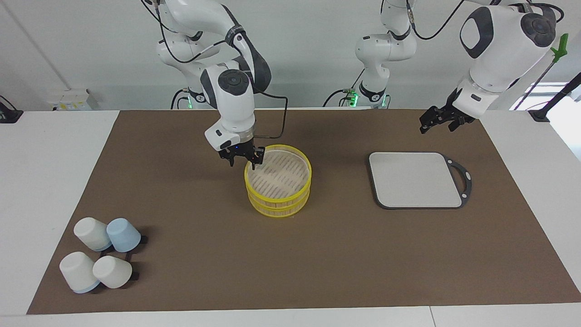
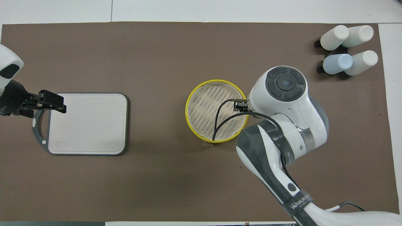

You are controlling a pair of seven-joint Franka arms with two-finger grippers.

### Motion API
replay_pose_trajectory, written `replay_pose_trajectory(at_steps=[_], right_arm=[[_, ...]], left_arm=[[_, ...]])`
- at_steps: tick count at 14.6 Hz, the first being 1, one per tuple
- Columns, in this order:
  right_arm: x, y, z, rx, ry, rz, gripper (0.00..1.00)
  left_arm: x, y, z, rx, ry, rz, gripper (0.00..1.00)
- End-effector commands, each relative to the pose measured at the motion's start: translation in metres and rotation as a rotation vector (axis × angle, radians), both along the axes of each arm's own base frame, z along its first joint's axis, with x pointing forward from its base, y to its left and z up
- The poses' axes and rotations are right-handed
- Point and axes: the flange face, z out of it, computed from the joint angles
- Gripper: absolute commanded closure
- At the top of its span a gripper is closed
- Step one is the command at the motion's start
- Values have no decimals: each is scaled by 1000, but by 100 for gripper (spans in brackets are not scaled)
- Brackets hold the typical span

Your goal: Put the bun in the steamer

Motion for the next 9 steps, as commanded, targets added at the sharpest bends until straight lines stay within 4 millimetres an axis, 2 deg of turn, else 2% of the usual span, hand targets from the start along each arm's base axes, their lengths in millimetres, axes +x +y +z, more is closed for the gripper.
replay_pose_trajectory(at_steps=[1,4,6,9], right_arm=[[25,-76,53,22,3,75,0],[21,-156,90,25,-5,179,0],[6,-198,116,25,10,259,0],[-6,-249,146,92,36,227,0]], left_arm=[[-4,0,4,9,-13,-17,0],[-4,-1,3,9,-11,-19,0],[-3,-4,4,10,-14,-14,0],[-3,-6,5,10,-17,-16,0]])
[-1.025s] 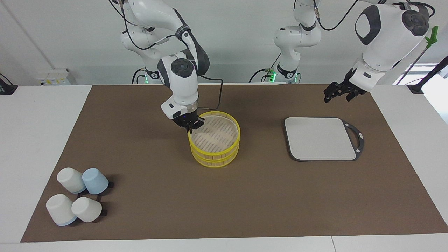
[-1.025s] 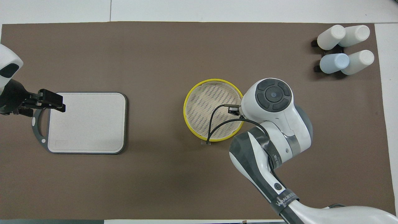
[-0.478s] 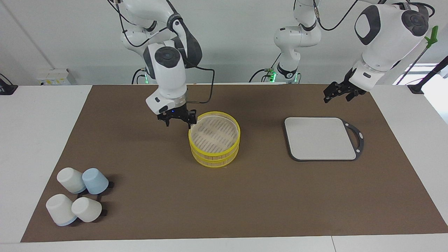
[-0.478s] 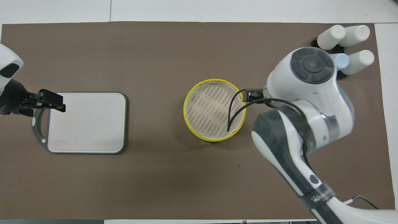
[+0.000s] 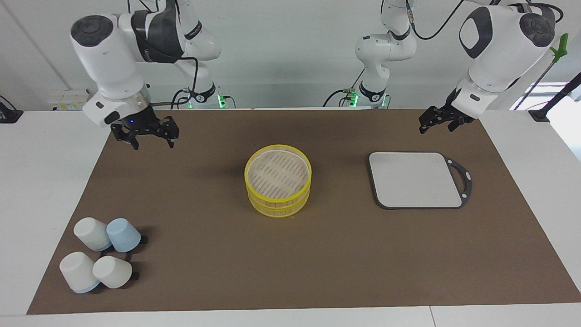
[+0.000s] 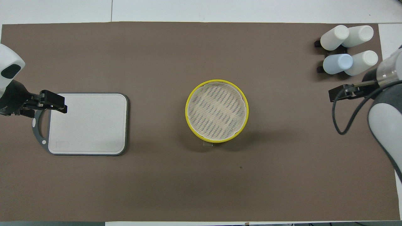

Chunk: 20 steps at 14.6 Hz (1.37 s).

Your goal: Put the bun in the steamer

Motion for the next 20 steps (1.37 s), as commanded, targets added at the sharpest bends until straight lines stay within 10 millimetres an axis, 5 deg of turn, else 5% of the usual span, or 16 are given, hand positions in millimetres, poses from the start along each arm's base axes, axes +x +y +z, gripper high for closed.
replay_pose_trajectory(at_steps=[1,20], right_arm=[[-8,-30,23,76,26,-18,0],[-1,-24,18,52,-41,-15,0]], left_arm=[[-3,-4,5,10,-16,-12,0],[-6,-4,7,10,-18,-14,0]])
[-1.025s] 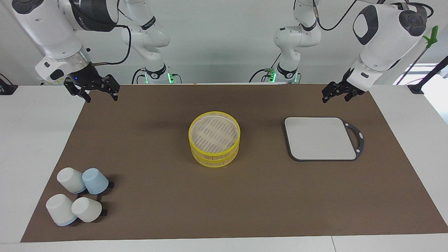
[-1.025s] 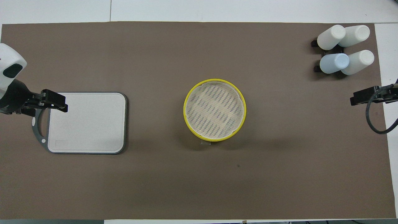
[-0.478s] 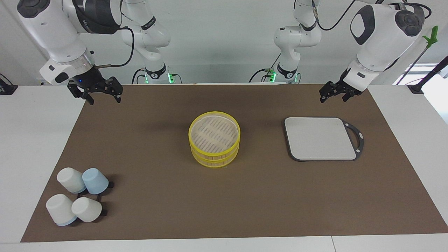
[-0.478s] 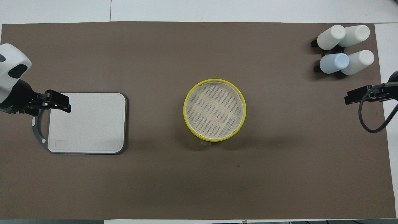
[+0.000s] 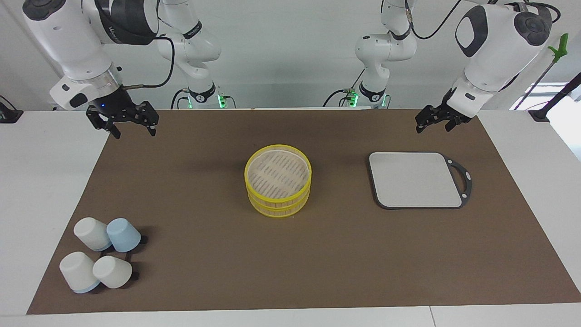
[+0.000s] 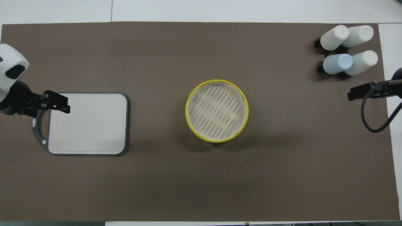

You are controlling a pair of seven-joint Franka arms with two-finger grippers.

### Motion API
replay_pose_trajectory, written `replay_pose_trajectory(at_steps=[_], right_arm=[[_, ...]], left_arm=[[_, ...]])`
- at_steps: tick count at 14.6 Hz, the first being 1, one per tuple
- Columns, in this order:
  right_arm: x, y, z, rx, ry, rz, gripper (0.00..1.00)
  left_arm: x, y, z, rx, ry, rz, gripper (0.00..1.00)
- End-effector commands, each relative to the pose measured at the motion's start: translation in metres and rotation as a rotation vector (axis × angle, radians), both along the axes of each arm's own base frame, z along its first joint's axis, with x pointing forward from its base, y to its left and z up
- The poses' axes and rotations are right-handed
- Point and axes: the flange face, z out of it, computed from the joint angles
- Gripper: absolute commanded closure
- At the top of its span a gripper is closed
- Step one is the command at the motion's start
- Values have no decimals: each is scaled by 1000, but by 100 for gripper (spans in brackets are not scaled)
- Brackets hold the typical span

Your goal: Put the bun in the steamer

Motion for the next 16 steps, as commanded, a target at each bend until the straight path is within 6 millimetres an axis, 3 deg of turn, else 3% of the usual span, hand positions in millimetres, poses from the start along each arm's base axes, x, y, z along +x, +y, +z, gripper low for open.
replay_pose_trajectory(at_steps=[1,16], right_arm=[[-1,1,-4,-11,-1,8,0],[-6,3,-5,-33,40,45,0]], left_arm=[[-5,2,6,10,-14,-2,0],[-5,2,6,10,-14,-2,0]])
